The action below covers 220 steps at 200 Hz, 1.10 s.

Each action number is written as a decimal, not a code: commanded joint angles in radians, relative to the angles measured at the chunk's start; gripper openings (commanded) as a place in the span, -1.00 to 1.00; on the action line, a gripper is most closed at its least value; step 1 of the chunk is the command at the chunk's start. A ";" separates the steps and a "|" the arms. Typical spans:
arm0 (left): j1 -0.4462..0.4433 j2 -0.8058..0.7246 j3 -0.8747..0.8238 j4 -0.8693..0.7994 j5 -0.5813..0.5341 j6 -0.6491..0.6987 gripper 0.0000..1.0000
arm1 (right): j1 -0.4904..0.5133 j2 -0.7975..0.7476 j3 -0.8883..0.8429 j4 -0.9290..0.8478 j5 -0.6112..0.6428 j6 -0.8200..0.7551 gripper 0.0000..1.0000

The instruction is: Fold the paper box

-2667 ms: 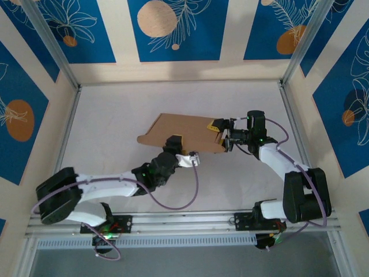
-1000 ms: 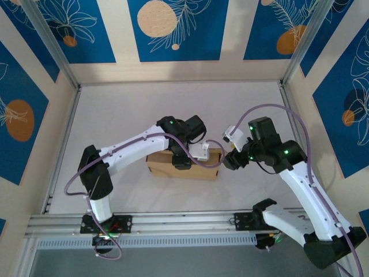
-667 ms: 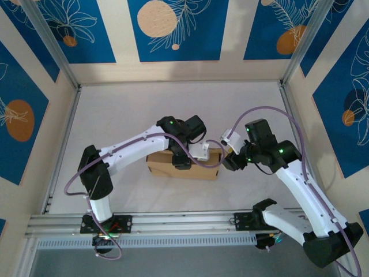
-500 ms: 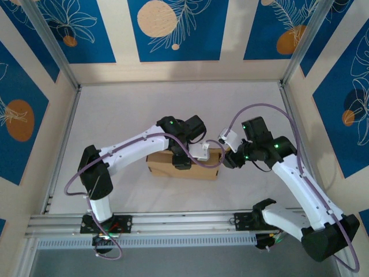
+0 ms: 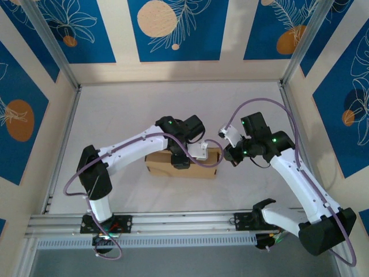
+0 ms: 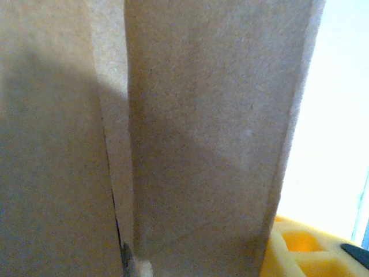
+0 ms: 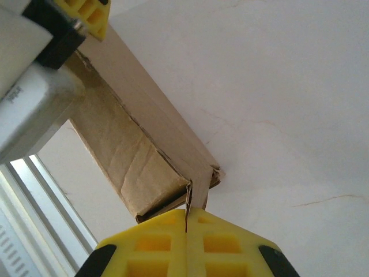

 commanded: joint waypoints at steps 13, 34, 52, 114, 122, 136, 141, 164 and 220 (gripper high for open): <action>0.005 -0.042 -0.017 0.075 0.021 -0.009 -0.04 | 0.014 0.019 0.016 0.027 -0.105 0.076 -0.84; 0.005 -0.041 -0.019 0.077 0.024 -0.013 -0.03 | 0.024 0.019 -0.004 0.042 -0.086 0.078 -0.68; 0.005 -0.039 -0.019 0.079 0.025 -0.014 -0.04 | 0.025 0.017 -0.016 0.055 -0.066 0.078 -0.59; 0.005 -0.032 -0.019 0.076 0.019 -0.013 -0.04 | 0.024 0.018 -0.020 0.071 -0.019 0.079 -0.40; 0.006 -0.031 -0.019 0.075 0.016 -0.013 -0.04 | 0.024 0.017 -0.020 0.073 -0.014 0.078 -0.40; 0.005 -0.026 -0.017 0.069 0.008 -0.010 -0.04 | 0.024 0.018 -0.015 0.076 -0.006 0.078 -0.39; 0.005 -0.024 -0.016 0.068 0.004 -0.011 -0.04 | 0.024 0.018 -0.013 0.076 -0.008 0.080 -0.39; 0.005 -0.022 -0.011 0.063 -0.002 -0.012 -0.05 | 0.024 0.022 -0.001 0.071 -0.016 0.080 -0.35; 0.006 -0.016 -0.004 0.059 -0.010 -0.014 -0.05 | 0.024 0.029 0.017 0.057 -0.001 0.080 -0.33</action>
